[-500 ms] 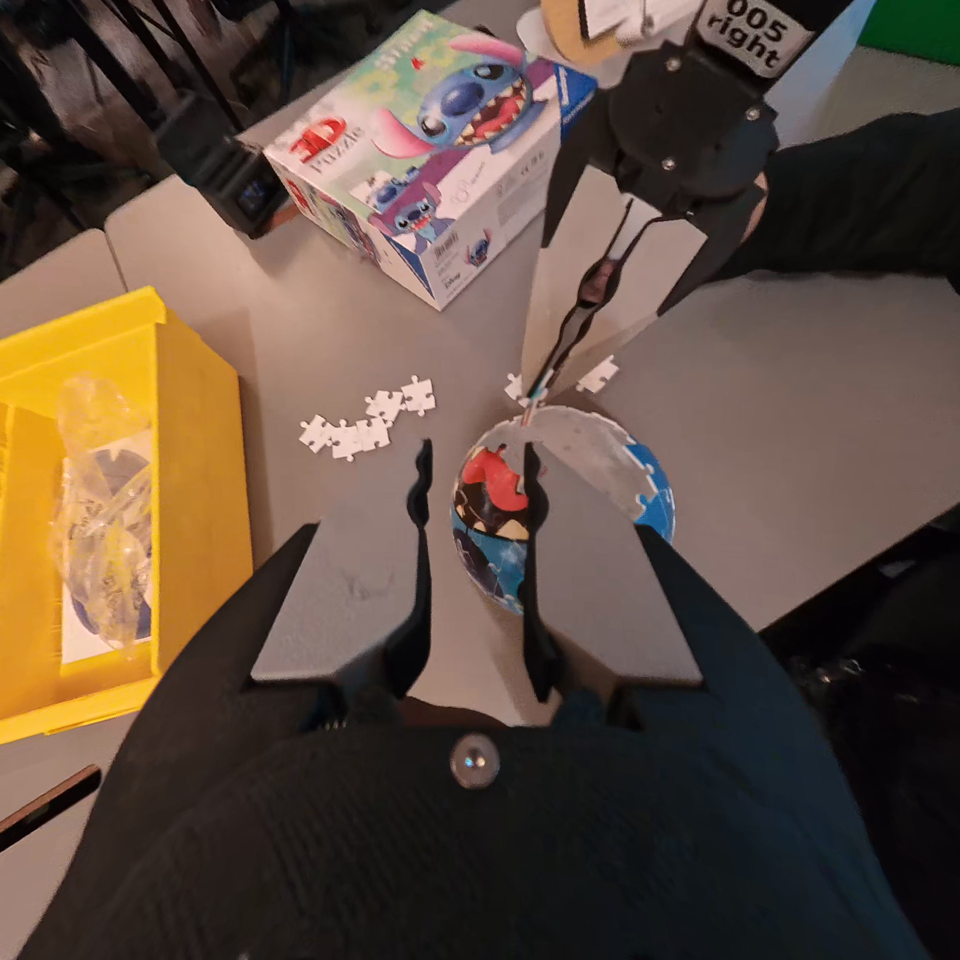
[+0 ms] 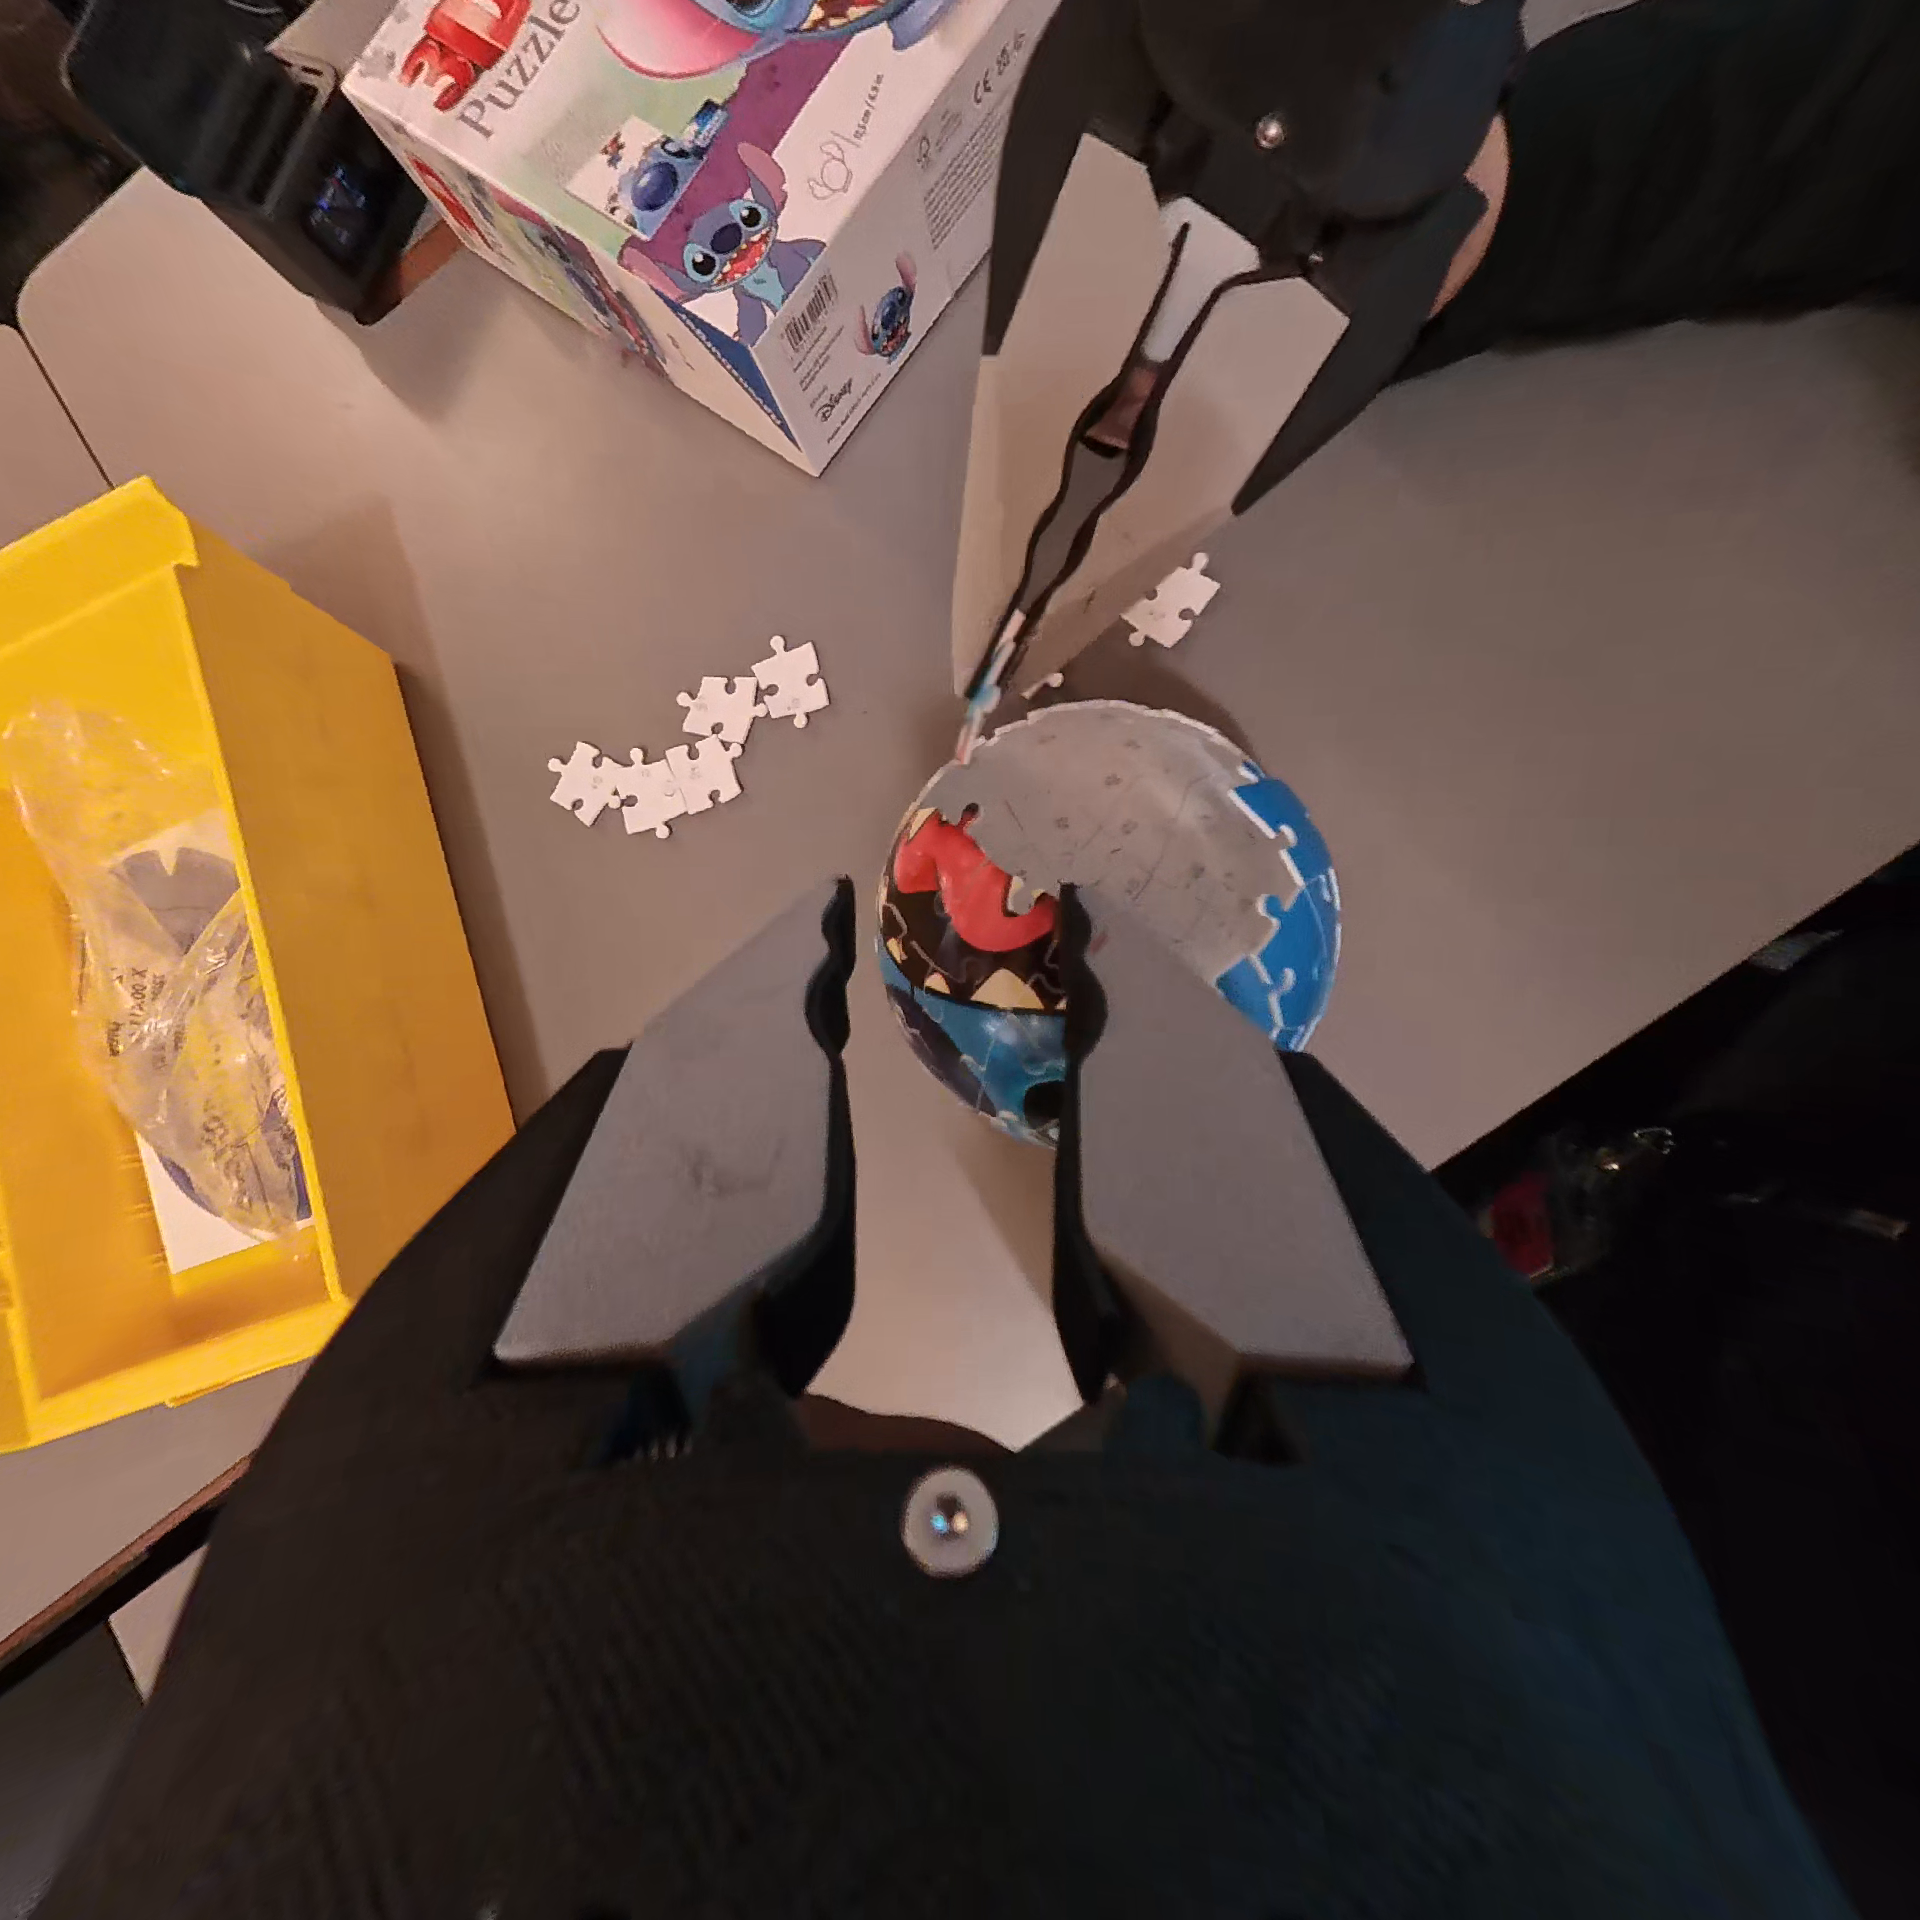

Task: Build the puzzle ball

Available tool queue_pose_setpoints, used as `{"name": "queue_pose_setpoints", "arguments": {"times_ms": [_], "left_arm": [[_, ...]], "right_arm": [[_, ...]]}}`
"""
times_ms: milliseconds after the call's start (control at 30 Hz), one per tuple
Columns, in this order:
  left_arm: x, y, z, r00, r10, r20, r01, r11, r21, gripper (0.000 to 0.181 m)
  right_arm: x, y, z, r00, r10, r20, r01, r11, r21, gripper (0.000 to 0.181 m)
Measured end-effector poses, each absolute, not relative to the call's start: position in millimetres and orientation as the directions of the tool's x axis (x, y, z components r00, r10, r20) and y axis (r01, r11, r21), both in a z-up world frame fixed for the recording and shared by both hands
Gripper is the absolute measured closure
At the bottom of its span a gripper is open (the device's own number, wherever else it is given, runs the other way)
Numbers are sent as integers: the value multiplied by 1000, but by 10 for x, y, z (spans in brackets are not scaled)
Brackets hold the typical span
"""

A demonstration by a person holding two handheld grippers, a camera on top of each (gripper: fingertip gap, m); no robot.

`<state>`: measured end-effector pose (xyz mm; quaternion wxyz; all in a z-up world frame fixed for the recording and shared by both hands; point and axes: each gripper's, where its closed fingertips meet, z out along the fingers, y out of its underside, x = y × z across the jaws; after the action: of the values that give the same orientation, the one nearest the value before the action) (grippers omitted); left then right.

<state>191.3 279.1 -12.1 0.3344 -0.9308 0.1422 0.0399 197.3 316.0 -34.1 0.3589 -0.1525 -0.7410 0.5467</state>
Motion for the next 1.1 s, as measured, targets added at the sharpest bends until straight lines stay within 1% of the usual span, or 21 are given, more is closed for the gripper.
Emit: {"name": "queue_pose_setpoints", "arguments": {"times_ms": [333, 567, 767, 1033, 1100], "left_arm": [[1998, 2881, -79, 957, -216, -193, -289, -740, -608, 140], [2069, 2916, -226, 938, -275, -211, -346, -777, -526, 140], [2075, 2872, -295, 934, -311, -177, -357, -794, -492, 142], [2099, 2866, -362, 919, -361, -158, -393, -807, -441, 141], [2084, 2867, -384, 913, -377, -155, -406, -809, -424, 141]], "right_arm": [[2003, 3089, -358, -672, 598, 437, -213, 409, -887, 181], [2071, 3074, -357, -648, 556, 520, -301, 440, -846, 181], [2034, 3043, -424, -590, 531, 609, -327, 532, -781, 181], [2004, 2995, -454, -508, 504, 698, -362, 611, -704, 181], [1999, 2981, -453, -500, 507, 702, -366, 611, -702, 181]]}}
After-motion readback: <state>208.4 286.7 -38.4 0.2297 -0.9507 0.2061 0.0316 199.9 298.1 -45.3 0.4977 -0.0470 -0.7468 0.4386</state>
